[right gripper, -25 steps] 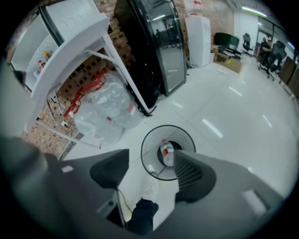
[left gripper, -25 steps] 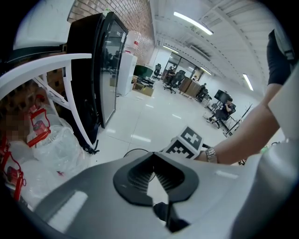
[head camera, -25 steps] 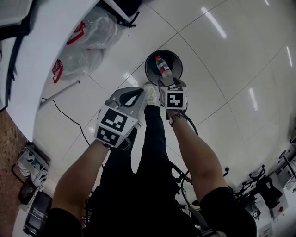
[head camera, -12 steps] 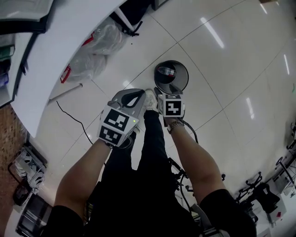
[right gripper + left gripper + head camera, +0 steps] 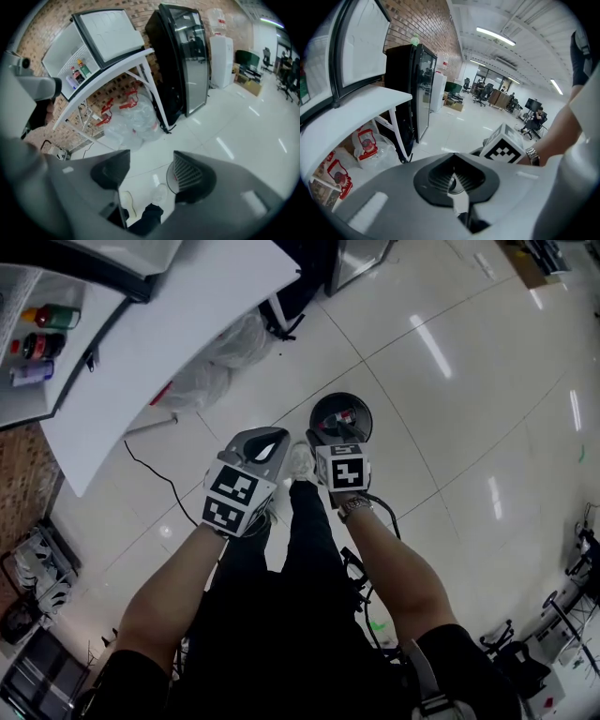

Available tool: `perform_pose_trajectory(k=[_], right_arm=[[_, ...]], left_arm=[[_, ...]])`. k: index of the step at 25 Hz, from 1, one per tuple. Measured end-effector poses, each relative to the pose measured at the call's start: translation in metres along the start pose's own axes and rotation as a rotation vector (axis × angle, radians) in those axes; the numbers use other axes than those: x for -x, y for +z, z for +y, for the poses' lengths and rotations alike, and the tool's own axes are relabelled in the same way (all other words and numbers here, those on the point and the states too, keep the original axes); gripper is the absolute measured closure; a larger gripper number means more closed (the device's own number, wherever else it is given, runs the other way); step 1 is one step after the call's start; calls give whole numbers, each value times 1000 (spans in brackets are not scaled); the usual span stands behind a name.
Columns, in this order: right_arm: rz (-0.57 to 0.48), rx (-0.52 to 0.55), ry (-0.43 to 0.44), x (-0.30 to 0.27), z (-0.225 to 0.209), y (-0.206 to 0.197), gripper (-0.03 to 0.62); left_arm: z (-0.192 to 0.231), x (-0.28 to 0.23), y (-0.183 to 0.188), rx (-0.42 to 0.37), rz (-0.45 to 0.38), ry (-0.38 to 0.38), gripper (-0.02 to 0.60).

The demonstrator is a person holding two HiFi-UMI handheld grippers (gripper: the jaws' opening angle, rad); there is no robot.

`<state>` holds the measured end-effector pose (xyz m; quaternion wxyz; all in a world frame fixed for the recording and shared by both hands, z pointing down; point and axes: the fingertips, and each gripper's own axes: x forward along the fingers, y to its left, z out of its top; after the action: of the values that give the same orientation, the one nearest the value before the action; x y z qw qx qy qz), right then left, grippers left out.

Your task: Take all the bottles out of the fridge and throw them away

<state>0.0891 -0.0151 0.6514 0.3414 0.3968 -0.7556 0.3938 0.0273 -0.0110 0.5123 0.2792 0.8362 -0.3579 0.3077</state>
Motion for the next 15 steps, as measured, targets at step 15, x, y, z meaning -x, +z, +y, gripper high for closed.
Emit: perform_pose_trajectory(k=[15], right_arm=[[-220,341,185,103,136,115,303]], left_arm=[[34,124,25,130,-201,211,578]])
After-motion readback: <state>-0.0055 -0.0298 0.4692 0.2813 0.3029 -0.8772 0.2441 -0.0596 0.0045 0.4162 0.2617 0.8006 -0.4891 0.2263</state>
